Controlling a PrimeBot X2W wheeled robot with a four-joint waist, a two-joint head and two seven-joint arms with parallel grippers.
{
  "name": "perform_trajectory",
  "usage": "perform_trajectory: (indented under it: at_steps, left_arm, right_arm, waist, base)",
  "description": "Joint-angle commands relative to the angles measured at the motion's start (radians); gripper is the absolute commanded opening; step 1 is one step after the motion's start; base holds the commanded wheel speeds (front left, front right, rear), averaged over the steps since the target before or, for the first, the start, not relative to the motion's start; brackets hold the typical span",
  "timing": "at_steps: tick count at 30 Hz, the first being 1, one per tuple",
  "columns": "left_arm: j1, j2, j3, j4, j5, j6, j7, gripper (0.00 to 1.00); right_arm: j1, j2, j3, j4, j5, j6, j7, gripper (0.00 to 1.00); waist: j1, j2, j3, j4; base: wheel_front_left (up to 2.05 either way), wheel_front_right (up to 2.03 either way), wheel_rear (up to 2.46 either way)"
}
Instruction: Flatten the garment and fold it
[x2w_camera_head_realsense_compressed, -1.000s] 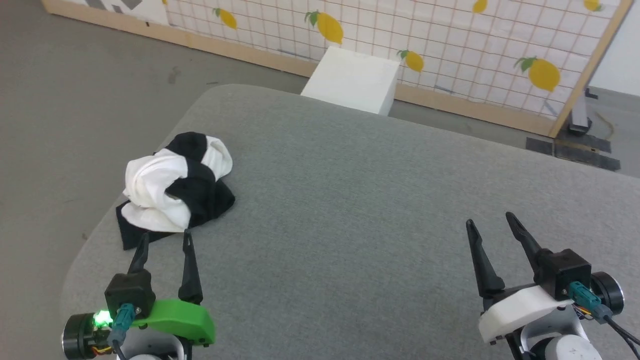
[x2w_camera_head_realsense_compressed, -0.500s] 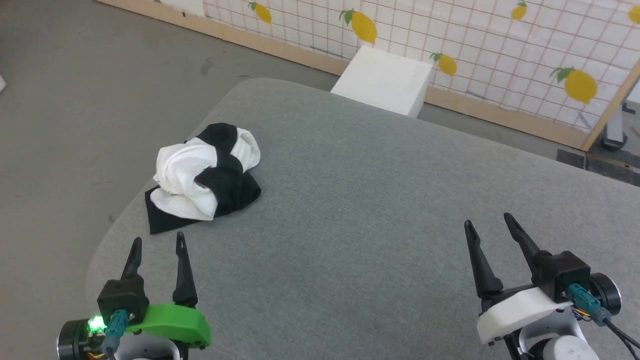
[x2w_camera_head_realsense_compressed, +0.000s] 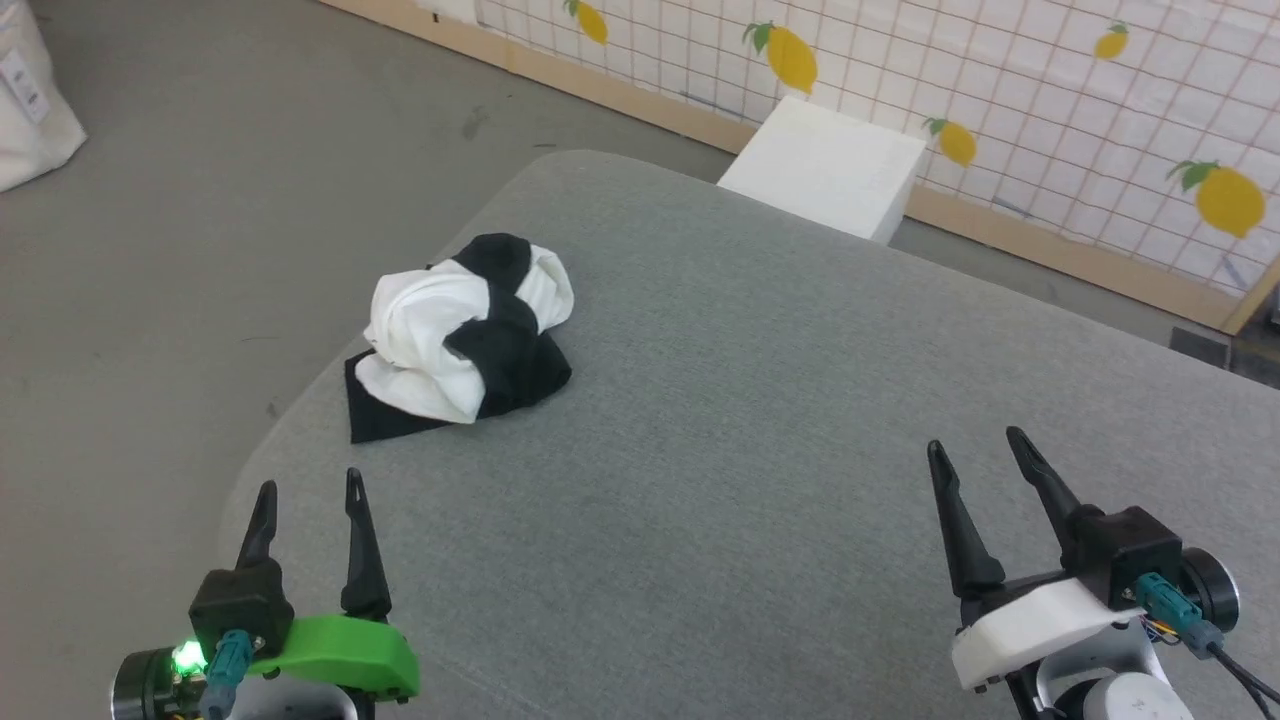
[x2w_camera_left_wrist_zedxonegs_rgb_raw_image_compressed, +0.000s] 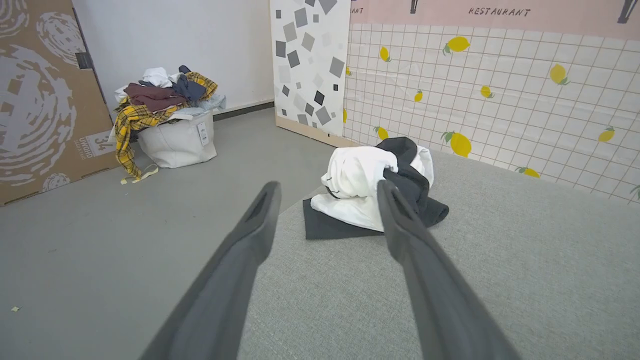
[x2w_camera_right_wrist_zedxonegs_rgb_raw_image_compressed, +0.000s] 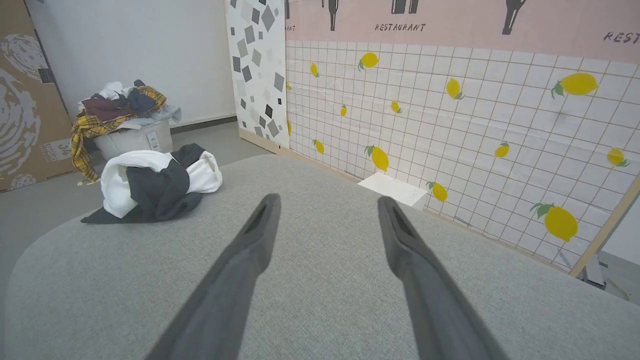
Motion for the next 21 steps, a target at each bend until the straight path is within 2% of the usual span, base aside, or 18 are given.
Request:
perform_trajectory:
  at_steps: [1, 21]
  left_arm:
    - [0.014, 0.010, -0.004, -0.001, -0.011, 0.007, -0.010, 1.00]
    - [0.028, 0.026, -0.028, 0.000, -0.052, 0.054, -0.047, 1.00]
  right_arm:
    - [-0.009, 0.000, 0.002, 0.004, 0.007, -0.001, -0.009, 1.00]
    - [-0.014, 0.001, 0.002, 0.011, 0.015, -0.001, -0.032, 1.00]
  waist:
    - [0.0000, 0.0000, 0.001, 0.014]
    - [0.0000, 0.0000, 0.013, 0.111]
  base:
    - [0.00, 0.00, 0.00]
    - [0.00, 0.00, 0.00]
